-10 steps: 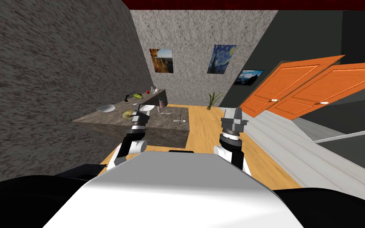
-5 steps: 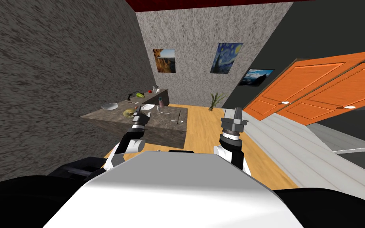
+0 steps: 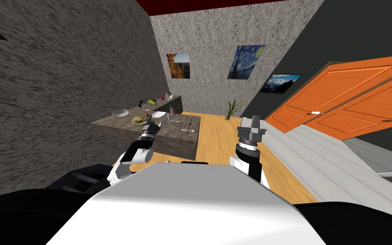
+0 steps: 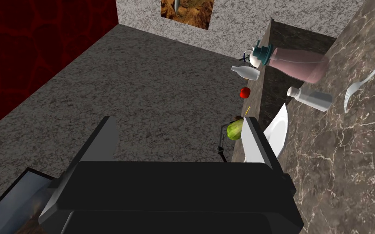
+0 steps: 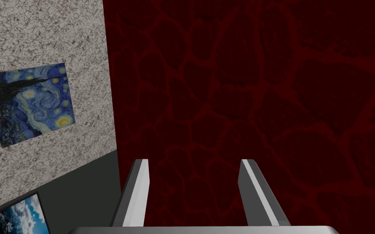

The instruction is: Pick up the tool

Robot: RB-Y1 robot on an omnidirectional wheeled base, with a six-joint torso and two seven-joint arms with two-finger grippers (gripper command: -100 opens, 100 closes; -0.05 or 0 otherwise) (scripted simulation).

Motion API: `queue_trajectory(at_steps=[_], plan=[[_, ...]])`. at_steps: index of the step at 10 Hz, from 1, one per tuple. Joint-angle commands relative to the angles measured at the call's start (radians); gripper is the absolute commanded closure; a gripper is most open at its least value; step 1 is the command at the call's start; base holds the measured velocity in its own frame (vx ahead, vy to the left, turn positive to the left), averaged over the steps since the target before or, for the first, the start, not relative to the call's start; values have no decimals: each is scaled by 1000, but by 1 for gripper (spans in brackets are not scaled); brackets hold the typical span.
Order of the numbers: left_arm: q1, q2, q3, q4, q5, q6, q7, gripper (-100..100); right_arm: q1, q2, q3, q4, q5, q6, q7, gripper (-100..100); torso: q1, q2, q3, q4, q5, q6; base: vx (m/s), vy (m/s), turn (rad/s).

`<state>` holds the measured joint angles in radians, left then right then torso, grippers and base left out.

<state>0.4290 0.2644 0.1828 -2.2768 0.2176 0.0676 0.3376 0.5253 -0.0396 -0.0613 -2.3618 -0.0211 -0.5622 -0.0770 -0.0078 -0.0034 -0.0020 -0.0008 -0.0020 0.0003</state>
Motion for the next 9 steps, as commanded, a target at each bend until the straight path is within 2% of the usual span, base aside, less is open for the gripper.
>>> queue_trajectory(at_steps=[1, 2, 3, 4, 5, 6, 7, 8, 9], plan=[[-2, 28, 23, 10, 35, 50, 41, -100, 0, 0, 0, 0, 0, 0, 0, 0, 0, 0, 0, 0, 0, 0, 28, -141, 105], [-2, 28, 23, 10, 35, 71, 41, -100, 0, 0, 0, 0, 0, 0, 0, 0, -1, 0, 0, 0, 0, 0, 13, -129, 66], [-2, 48, 42, 17, 65, 99, 76, -100, 0, 0, 0, 0, 0, 0, 0, 0, 0, 0, 0, 0, 0, 0, 17, -142, 105], [-2, 48, 42, 17, 65, 127, 76, -100, 0, 0, 0, 0, 0, 0, 0, 0, -1, 0, 0, 0, 0, 0, 13, -145, 54], [-1, 67, 62, 24, 96, 156, 111, -100, 0, 0, 0, 0, 0, 0, 0, 0, -1, 0, 0, 0, 0, 0, 22, -197, 76], [-1, 67, 62, 24, 96, 183, 111, -100, 0, 0, 0, 0, 0, 0, 0, 0, -4, 0, 0, 0, -1, 0, 24, -159, 69], [1, 85, 83, 30, 128, 211, 148, -100, 0, 0, 0, 0, 0, 0, 0, 0, -2, 0, 0, 0, -1, 0, 41, -156, 79], [1, 85, 83, 30, 128, 240, 148, -100, 0, 0, 0, 0, 0, 0, 0, 0, -2, -1, -1, 0, 0, 0, 39, -128, 44], [1, 85, 83, 30, 128, 246, 148, -100, 0, 0, 0, 0, 0, 0, 0, 0, 0, -1, -1, 0, 0, 0, 13, -48, -5]])
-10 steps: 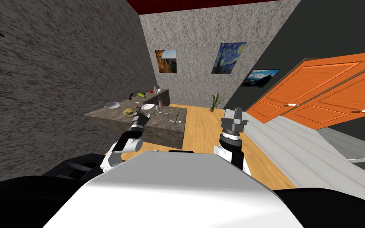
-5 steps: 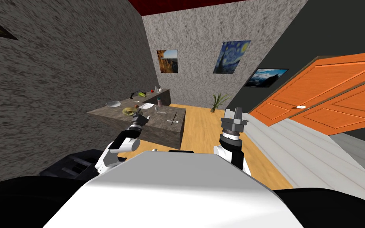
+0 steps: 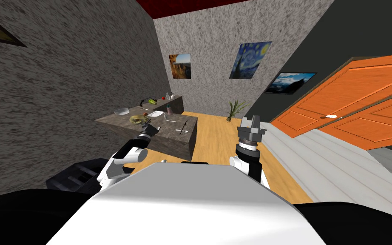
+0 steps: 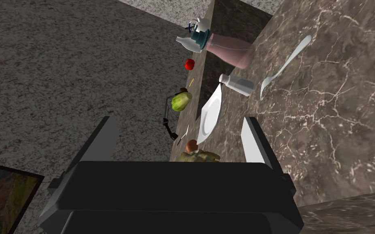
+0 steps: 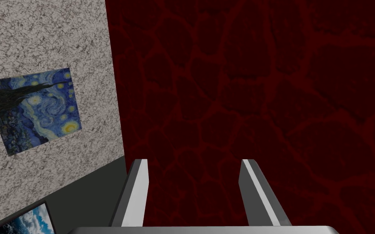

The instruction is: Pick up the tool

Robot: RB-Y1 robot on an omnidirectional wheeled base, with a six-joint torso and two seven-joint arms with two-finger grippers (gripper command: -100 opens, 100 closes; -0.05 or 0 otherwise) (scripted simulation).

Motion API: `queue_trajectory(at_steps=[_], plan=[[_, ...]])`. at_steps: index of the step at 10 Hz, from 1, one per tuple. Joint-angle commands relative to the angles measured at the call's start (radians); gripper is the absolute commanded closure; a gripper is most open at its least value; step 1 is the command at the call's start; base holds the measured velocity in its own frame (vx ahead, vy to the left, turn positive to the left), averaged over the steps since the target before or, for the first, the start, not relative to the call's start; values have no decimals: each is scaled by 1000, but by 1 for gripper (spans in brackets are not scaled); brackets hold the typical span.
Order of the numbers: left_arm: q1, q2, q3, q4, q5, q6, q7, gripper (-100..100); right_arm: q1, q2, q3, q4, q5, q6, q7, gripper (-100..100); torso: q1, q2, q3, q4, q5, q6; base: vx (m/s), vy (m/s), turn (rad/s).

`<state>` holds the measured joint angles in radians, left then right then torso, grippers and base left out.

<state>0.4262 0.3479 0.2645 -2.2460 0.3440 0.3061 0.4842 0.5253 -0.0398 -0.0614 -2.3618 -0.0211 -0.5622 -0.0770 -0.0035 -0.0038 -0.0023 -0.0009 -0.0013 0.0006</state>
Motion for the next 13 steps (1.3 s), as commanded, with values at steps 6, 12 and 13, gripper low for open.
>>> queue_trajectory(at_steps=[6, 12, 13], plan=[[17, 49, 63, 15, 101, 190, 110, -100, 0, 0, 0, 0, 0, 0, 0, 0, -6, -1, -1, 0, -1, 0, 27, -138, 48], [39, 89, 126, 30, 200, 361, 218, -100, 0, 0, 0, 0, 0, 0, 0, 0, -4, -2, -1, -1, -1, 0, 42, -142, 33], [39, 89, 126, 30, 200, 373, 218, -100, 0, 0, 0, 0, 0, 0, 0, 0, -2, -1, -1, 0, -1, 0, 7, -25, 25]])
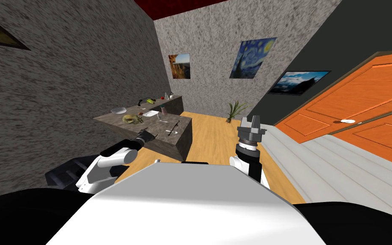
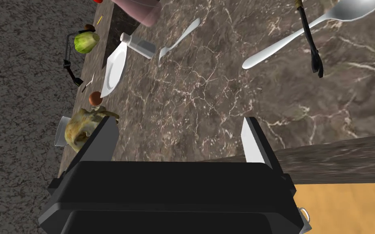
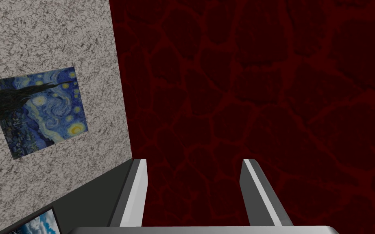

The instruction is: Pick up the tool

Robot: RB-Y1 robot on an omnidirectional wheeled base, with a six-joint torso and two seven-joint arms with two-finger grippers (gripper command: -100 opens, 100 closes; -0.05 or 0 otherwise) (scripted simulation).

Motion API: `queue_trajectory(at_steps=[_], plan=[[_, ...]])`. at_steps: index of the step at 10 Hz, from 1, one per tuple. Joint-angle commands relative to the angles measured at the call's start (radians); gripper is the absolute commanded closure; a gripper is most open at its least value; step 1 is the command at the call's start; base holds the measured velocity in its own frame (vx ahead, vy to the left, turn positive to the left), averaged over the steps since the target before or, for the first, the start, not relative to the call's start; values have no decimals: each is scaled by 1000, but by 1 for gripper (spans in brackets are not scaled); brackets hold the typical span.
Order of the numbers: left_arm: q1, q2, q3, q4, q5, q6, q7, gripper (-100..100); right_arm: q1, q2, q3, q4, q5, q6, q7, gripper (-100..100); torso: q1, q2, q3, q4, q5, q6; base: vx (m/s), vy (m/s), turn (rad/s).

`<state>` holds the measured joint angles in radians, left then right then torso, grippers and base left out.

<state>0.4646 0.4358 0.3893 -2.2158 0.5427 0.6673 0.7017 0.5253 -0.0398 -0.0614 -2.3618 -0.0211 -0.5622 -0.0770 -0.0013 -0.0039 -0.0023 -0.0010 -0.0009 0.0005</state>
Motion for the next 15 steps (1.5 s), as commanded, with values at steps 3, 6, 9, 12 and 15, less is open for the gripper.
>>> queue_trajectory(at_steps=[3, 6, 9, 12, 15], plan=[[20, 25, 43, 9, 68, 102, 71, -100, 0, 0, 0, 0, 0, 0, 0, 0, 0, 0, 0, 0, 0, 0, 28, -55, 111], [20, 25, 43, 9, 68, 133, 71, -100, 0, 0, 0, 0, 0, 0, 0, 0, -1, 1, 1, 0, 0, 0, 3, -51, -18], [32, 37, 63, 13, 100, 183, 105, -100, 0, 0, 0, 0, 0, 0, 0, 0, 1, 1, 0, 0, 0, 0, 15, -36, -16], [44, 49, 84, 16, 133, 241, 139, -100, 0, 0, 0, 0, 0, 0, 0, 0, -1, -4, -2, -1, 0, 1, 103, -70, -100], [57, 61, 103, 18, 164, 309, 171, -100, 0, 0, 0, 0, 0, 0, 0, 0, -3, -10, -6, -2, -1, 0, 151, -83, -4]])
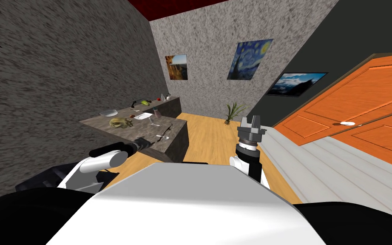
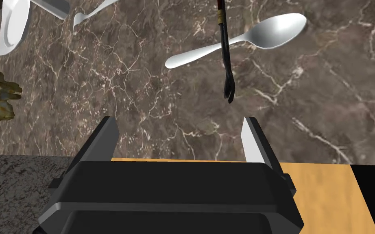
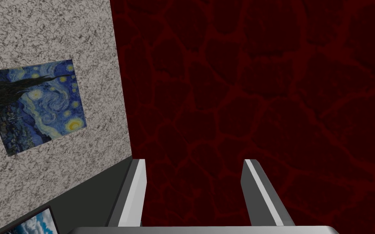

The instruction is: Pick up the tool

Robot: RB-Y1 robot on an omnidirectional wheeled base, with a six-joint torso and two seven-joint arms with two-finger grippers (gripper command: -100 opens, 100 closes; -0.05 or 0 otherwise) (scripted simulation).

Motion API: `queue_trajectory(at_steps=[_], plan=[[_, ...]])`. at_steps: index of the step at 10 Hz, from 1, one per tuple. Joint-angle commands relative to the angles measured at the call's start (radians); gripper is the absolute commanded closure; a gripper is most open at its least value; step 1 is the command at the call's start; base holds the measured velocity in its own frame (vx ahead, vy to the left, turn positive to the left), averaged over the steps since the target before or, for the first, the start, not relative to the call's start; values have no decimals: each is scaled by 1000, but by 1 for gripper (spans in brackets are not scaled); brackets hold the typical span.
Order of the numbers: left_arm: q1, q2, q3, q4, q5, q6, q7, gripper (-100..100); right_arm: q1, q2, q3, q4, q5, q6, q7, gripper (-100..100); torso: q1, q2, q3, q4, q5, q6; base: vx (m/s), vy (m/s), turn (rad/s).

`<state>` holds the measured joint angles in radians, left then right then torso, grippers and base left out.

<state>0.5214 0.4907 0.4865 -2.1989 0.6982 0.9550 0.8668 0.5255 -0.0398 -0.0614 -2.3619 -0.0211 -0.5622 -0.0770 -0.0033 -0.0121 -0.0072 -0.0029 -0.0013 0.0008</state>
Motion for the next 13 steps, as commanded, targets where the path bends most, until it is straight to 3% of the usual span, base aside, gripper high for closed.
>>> queue_trajectory(at_steps=[1, 2, 5, 6, 7, 8, 13], plan=[[15, 18, 26, 3, 40, 50, 37, -100, 0, 0, 0, 0, 0, 0, 0, 0, 0, 0, 0, 0, 0, 0, 116, -51, -38], [15, 18, 26, 3, 40, 77, 37, -100, 0, 0, 0, 0, 0, 0, 0, 0, 1, 1, 1, 0, 0, 0, 90, -32, -17], [46, 41, 63, 3, 99, 161, 97, -100, 0, 0, 0, 0, 0, 0, 0, 0, 3, 2, 1, 0, 1, 0, 126, -29, -40], [46, 41, 63, 3, 99, 183, 97, -100, 0, 0, 0, 0, 0, 0, 0, 0, 3, 0, 0, 0, 1, 0, 120, -23, -27], [62, 52, 80, 2, 127, 216, 124, -100, 0, 0, 0, 0, 0, 0, 0, 0, 3, 1, 1, 0, 1, 0, 145, -43, -50], [62, 52, 80, 2, 127, 233, 124, -100, 0, 0, 0, 0, 0, 0, 0, 0, 2, 0, 0, 0, 1, 0, 128, -30, -34], [110, 78, 127, -2, 203, 361, 197, -100, 0, 0, 0, 0, 0, 0, 0, 0, 4, 2, 1, 1, 1, 0, 123, -5, -57]])
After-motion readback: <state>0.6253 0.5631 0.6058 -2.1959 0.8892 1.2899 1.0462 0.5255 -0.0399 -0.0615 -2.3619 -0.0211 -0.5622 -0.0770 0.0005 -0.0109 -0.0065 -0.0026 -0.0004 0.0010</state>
